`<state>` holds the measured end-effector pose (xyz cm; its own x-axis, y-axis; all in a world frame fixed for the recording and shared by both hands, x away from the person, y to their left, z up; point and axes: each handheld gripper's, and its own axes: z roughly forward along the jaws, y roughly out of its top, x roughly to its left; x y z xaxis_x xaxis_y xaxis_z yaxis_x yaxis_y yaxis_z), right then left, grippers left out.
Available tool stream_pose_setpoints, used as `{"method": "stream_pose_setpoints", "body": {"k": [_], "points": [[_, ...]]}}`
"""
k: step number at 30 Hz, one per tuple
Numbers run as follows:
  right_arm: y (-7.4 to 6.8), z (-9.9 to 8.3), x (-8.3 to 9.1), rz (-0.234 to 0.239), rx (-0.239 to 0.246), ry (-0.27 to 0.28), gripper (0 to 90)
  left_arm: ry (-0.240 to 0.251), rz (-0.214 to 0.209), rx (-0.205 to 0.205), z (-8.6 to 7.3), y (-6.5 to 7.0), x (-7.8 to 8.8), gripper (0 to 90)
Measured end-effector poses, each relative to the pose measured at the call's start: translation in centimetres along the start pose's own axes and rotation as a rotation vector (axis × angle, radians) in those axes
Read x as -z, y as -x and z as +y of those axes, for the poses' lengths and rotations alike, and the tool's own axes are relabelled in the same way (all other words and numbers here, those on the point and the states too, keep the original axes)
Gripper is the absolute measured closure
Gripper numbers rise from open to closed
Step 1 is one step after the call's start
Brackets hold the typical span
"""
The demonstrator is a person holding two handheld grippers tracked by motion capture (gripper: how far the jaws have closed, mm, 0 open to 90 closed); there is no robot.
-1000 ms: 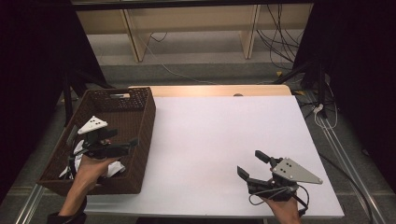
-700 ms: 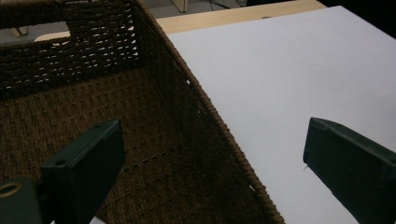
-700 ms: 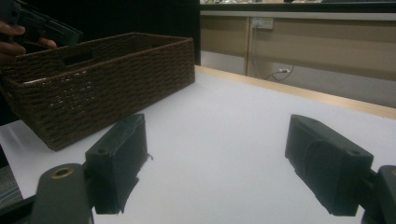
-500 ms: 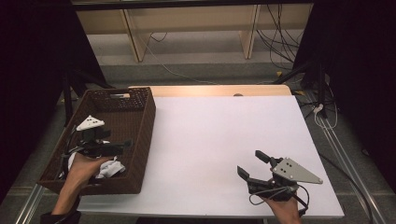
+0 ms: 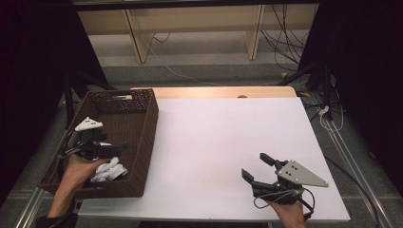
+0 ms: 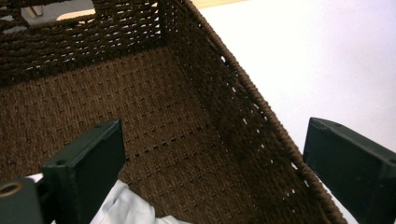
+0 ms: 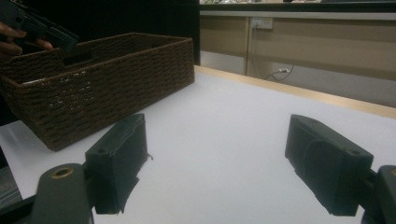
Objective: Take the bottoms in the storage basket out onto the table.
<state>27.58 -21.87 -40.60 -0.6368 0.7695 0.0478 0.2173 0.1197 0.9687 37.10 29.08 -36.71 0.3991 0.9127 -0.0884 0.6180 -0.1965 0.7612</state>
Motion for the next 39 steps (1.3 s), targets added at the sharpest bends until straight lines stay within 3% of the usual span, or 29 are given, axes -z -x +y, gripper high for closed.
{"method": "stream_pose_setpoints", "body": {"k": [28, 39], "points": [[0.1, -0.1, 0.0, -0.002, -0.007, 0.0, 21.9, -0.135, 0.071, -0.012, 0.2, -2.0, -0.5, 6.1], [0.2, -0.1, 0.0, -0.002, -0.01, 0.005, 22.0, -0.174, 0.078, -0.015, 0.2, -2.5, -1.1, 6.6]]}}
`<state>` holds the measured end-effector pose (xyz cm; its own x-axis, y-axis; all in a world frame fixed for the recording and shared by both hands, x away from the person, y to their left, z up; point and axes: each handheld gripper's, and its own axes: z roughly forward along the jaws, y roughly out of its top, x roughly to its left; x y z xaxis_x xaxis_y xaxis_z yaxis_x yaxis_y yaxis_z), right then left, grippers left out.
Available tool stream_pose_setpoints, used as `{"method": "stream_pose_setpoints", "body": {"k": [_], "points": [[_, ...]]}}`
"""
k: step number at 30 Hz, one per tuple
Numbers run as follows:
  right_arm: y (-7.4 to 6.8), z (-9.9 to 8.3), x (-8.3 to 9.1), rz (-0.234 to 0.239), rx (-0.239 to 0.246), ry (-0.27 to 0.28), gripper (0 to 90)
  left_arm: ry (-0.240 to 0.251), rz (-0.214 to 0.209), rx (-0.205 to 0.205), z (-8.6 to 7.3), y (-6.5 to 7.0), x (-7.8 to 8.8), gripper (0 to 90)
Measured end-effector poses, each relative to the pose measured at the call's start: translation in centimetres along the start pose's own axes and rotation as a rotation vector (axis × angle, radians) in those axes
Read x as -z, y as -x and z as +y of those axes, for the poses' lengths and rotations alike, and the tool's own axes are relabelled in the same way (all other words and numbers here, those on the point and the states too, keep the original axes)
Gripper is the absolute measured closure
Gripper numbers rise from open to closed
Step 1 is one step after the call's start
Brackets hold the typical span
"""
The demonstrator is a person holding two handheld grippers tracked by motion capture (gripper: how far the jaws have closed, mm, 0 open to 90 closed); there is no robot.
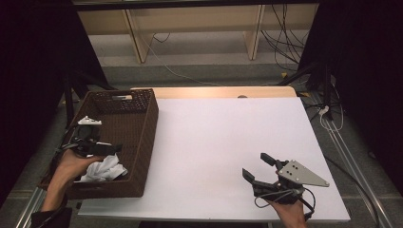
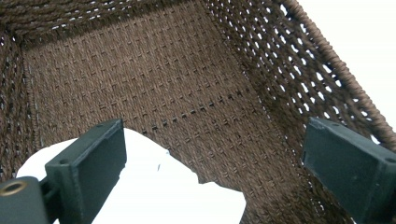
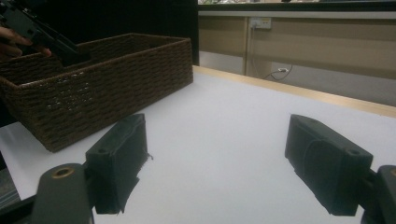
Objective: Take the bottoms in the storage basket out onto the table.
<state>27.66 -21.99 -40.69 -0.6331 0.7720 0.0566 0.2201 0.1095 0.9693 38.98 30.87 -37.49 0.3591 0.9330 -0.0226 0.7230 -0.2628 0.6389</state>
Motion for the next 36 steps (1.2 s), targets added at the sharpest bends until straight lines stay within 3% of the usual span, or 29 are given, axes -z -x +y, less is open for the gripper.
{"method": "stream_pose_setpoints", "body": {"k": [10, 17, 36], "points": [[0.0, 0.0, 0.0, 0.001, -0.005, -0.003, 22.0, -0.029, 0.021, 0.006, -0.2, -0.9, 0.0, 6.9], [0.2, 0.0, 0.1, -0.004, -0.008, -0.001, 22.1, -0.091, 0.046, 0.001, -0.6, -1.5, -0.4, 7.0], [0.4, -0.1, 0.0, -0.007, -0.019, 0.0, 22.2, -0.189, 0.125, 0.01, -1.3, -3.4, -1.6, 7.0]]}}
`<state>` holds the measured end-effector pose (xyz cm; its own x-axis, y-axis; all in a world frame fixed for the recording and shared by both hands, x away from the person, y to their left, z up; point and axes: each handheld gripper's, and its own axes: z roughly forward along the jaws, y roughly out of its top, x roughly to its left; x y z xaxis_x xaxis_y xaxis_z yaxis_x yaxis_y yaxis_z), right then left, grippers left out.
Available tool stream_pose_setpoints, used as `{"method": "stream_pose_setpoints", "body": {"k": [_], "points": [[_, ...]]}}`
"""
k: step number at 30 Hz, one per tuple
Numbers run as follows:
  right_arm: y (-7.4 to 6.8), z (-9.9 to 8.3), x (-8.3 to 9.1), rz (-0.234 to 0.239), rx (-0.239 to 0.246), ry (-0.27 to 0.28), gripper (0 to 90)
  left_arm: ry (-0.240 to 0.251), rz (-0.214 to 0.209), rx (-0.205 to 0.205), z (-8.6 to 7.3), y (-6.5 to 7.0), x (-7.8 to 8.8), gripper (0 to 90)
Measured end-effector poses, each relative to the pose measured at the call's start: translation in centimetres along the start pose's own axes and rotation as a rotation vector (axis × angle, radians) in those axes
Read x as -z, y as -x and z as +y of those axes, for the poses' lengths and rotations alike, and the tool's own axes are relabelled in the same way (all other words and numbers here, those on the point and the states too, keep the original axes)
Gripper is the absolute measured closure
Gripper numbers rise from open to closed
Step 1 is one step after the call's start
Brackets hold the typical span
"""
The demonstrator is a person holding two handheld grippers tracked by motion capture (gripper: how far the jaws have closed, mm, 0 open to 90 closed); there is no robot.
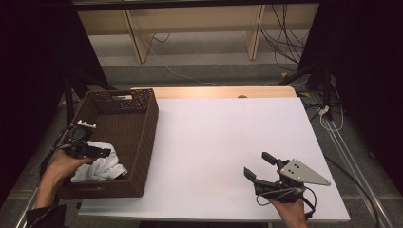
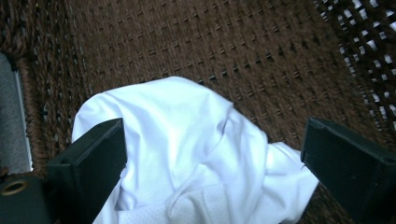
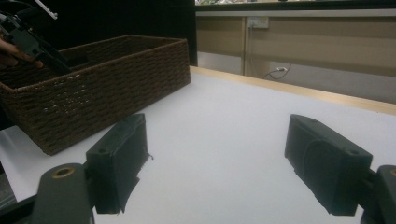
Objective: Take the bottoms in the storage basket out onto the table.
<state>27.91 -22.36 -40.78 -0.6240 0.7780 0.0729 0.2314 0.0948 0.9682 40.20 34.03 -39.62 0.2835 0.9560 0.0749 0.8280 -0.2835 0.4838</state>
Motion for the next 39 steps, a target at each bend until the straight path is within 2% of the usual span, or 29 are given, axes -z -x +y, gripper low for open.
{"method": "stream_pose_setpoints", "body": {"k": [4, 16, 26, 30, 32, 39], "points": [[0.0, 0.0, 0.0, 0.0, 0.001, 0.001, 22.2, -0.043, 0.015, 0.001, -0.1, -0.3, -0.8, 7.1], [0.1, 0.0, 0.0, -0.003, 0.003, 0.002, 22.3, -0.098, 0.005, -0.001, -0.1, -0.8, -1.9, 7.9], [0.2, 0.0, 0.1, -0.005, 0.0, 0.002, 22.4, -0.155, 0.022, -0.006, -0.1, -1.2, -3.1, 8.4], [0.2, 0.0, 0.0, -0.006, 0.002, 0.0, 22.4, -0.173, 0.019, -0.006, 0.0, -1.4, -3.7, 8.5], [0.1, 0.0, 0.0, -0.006, 0.006, 0.003, 22.4, -0.196, 0.015, -0.01, -0.1, -1.5, -4.1, 8.5], [0.2, 0.0, 0.1, -0.01, 0.007, 0.0, 22.4, -0.238, -0.014, -0.021, 0.0, -1.4, -5.0, 8.6]]}}
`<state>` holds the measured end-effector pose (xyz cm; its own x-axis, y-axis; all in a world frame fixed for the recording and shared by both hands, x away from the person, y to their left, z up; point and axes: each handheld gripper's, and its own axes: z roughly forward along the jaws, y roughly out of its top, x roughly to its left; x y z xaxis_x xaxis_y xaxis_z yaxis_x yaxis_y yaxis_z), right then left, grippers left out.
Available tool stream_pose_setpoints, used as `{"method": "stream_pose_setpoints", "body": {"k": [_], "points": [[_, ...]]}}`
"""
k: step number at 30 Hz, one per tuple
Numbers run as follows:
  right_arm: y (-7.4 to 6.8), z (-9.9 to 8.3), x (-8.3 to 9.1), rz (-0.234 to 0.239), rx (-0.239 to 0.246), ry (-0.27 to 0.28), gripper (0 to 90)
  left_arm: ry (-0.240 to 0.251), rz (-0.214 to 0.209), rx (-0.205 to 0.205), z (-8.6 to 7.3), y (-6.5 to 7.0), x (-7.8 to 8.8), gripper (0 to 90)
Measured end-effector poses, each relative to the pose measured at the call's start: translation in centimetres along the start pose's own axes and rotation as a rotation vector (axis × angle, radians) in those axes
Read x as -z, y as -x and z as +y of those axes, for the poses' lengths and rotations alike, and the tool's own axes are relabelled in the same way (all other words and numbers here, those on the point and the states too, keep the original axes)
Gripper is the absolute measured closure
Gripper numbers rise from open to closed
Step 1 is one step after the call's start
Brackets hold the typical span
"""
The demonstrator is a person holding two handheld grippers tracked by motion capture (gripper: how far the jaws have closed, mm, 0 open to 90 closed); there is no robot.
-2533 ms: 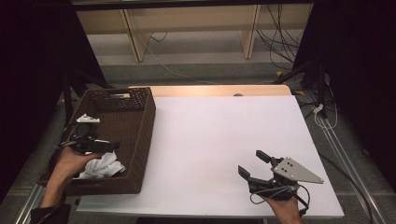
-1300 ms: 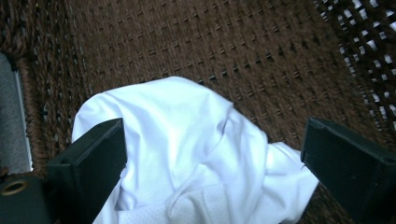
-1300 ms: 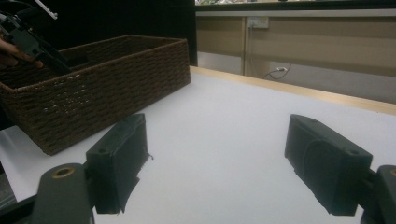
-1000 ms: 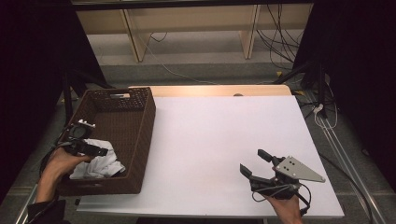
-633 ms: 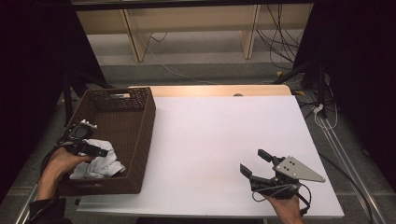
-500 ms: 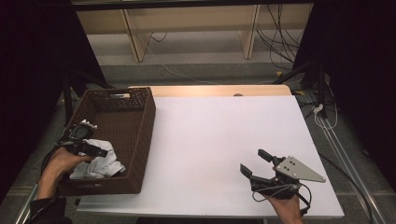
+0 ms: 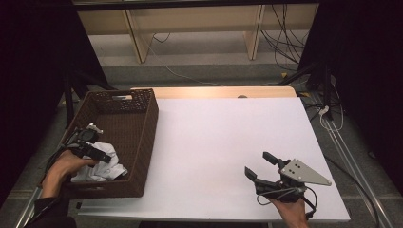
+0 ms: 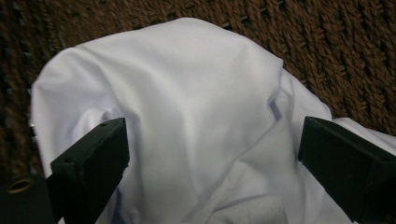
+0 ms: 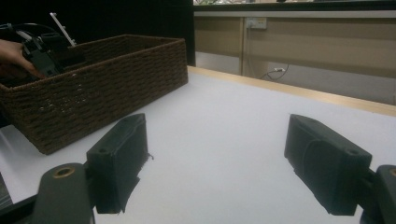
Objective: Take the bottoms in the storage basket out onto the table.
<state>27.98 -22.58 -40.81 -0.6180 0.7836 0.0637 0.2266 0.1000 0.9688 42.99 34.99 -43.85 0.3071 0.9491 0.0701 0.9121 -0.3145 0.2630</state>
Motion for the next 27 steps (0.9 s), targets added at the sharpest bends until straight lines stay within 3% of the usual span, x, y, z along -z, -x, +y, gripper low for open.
{"method": "stream_pose_setpoints", "body": {"k": [11, 27], "points": [[0.0, 0.0, 0.0, 0.0, -0.002, 0.001, 22.4, -0.041, 0.011, -0.003, 0.2, 0.0, -0.8, 8.2], [0.1, 0.0, 0.1, -0.002, -0.003, 0.008, 22.4, -0.117, 0.004, 0.037, 0.4, -0.5, -2.2, 5.0]]}}
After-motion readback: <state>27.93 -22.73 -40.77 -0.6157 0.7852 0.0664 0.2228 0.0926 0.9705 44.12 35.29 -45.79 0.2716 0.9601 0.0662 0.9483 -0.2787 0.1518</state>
